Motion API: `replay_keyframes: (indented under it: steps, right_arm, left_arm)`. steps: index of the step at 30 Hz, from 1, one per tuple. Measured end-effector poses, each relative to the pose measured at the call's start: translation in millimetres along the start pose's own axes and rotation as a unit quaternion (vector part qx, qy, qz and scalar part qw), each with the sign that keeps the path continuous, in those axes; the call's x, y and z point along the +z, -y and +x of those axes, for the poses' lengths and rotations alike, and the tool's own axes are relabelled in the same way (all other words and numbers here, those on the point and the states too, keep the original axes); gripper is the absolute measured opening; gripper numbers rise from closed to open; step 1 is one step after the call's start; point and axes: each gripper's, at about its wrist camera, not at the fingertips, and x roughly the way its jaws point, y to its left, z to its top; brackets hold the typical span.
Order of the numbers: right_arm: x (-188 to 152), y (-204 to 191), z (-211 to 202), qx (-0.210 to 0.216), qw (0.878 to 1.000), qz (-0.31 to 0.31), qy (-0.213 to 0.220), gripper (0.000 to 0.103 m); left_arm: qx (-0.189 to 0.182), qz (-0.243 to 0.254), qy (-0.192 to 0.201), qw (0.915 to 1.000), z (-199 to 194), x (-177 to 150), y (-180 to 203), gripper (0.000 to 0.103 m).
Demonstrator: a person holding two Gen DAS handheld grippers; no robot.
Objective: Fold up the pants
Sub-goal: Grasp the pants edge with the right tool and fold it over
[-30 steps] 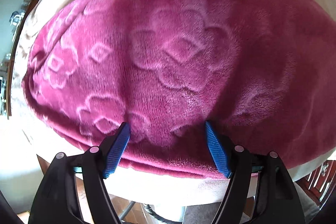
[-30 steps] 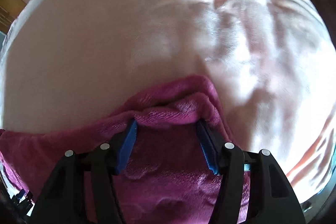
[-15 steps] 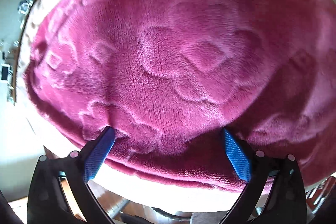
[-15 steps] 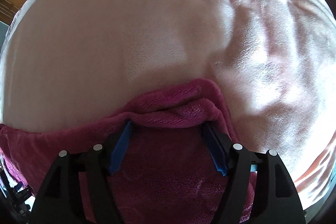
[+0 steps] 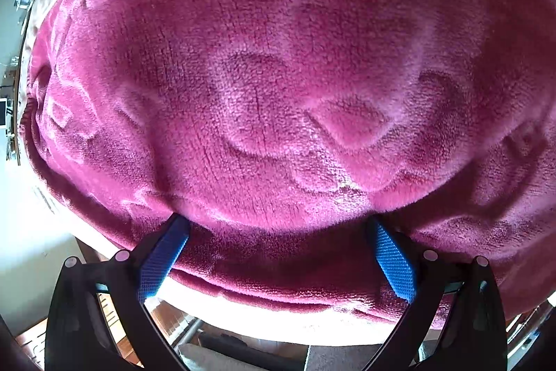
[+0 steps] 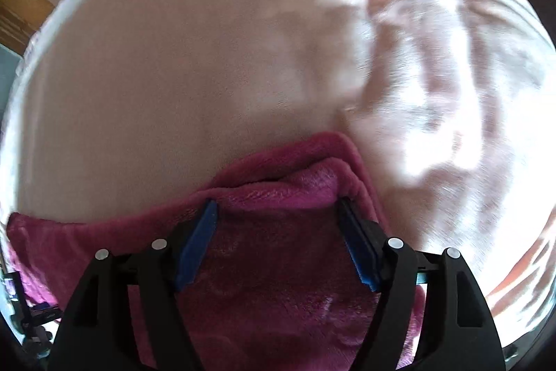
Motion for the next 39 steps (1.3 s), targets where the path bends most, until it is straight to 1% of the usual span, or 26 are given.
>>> replay_keyframes:
  steps: [3,5,8,10,12,15,16,18,19,20,23,25,27,28,29,31,34,36,38,39]
  right_arm:
    - [-12.8,32.2,-24.6,0.014,0.999,0.04,0.025,0.073]
    - [-22.5,51.6,-35.4,0.023,0.998,0.057,0.027,0.073]
    - [-43.3,72.6,-38.9,0.037,0.998,0.053,0.016,0.073]
    - [-58.3,77.4,-39.8,0.047,0.998,0.046,0.001,0.073]
    - [-65.9,82.8,-35.8,0.058,0.997,0.045,-0.009,0.073]
    - [-73.5,87.9,-21.2,0.069,0.996,0.051,-0.019,0.073]
    - [-72.4,82.3,-26.1,0.072,0.996,0.053,-0.022,0.073]
    - [-74.2,82.4,-18.8,0.078,0.995,0.056,-0.027,0.073]
    - [-72.4,81.4,-13.6,0.078,0.995,0.058,-0.031,0.073]
    - [-71.5,81.3,-11.9,0.079,0.994,0.061,-0.033,0.073]
    - [-81.2,84.6,-16.5,0.092,0.993,0.07,-0.034,0.073]
    - [-88.8,87.6,-19.0,0.098,0.992,0.07,-0.042,0.073]
    - [-100.5,90.6,-21.2,0.097,0.991,0.065,-0.058,0.073]
    - [-103.8,91.9,-23.8,0.092,0.992,0.062,-0.058,0.073]
    - [-106.2,93.6,-30.7,0.089,0.993,0.062,-0.053,0.073]
    - [-104.1,96.6,-41.2,0.092,0.993,0.066,-0.039,0.073]
    - [-80.5,89.6,-54.9,0.093,0.994,0.049,-0.001,0.073]
    - [-60.6,78.3,-58.1,0.099,0.994,0.034,0.017,0.067]
    - [-38.5,66.3,-52.8,0.105,0.994,0.021,0.026,0.058]
    - [-29.4,59.6,-50.0,0.109,0.994,0.015,0.028,0.057]
  left_arm:
    - [0.004,0.003,0.016,0.9999,-8.1,-1.9,1.6,0.098]
    - [0.008,0.005,0.027,0.9996,-16.4,-4.0,3.9,0.098]
    - [-0.001,-0.001,0.042,0.9991,-33.6,-4.4,6.4,0.098]
    - [-0.012,-0.006,0.055,0.9984,-50.4,-3.3,12.1,0.098]
    - [-0.019,-0.006,0.072,0.9972,-69.2,-1.6,22.0,0.098]
    - [-0.029,0.004,0.1,0.9946,-95.3,8.1,40.2,0.098]
    - [-0.031,0.007,0.105,0.9939,-103.8,8.7,44.5,0.098]
    - [-0.042,0.025,0.124,0.9911,-126.9,18.2,68.4,0.098]
    - [-0.045,0.03,0.128,0.9902,-133.8,17.3,75.6,0.098]
    - [-0.049,0.042,0.138,0.9884,-150.8,17.8,99.9,0.098]
    - [-0.057,0.071,0.161,0.9827,-181.7,24.0,136.3,0.098]
    - [-0.066,0.088,0.171,0.9791,-195.3,29.6,159.7,0.098]
    - [-0.073,0.099,0.174,0.977,-199.4,32.8,173.1,0.098]
    - [-0.075,0.102,0.174,0.9767,-204.6,27.9,183.3,0.098]
    - [-0.077,0.105,0.173,0.9763,-206.5,29.5,196.0,0.098]
    - [-0.081,0.109,0.171,0.9758,-209.1,30.6,211.9,0.098]
    - [-0.084,0.122,0.167,0.9747,-212.2,35.0,236.5,0.098]
    - [-0.082,0.132,0.166,0.9737,-210.2,35.5,247.9,0.098]
    - [-0.081,0.141,0.165,0.9728,-209.3,34.4,260.3,0.098]
    - [-0.081,0.143,0.166,0.9724,-211.9,27.2,269.3,0.098]
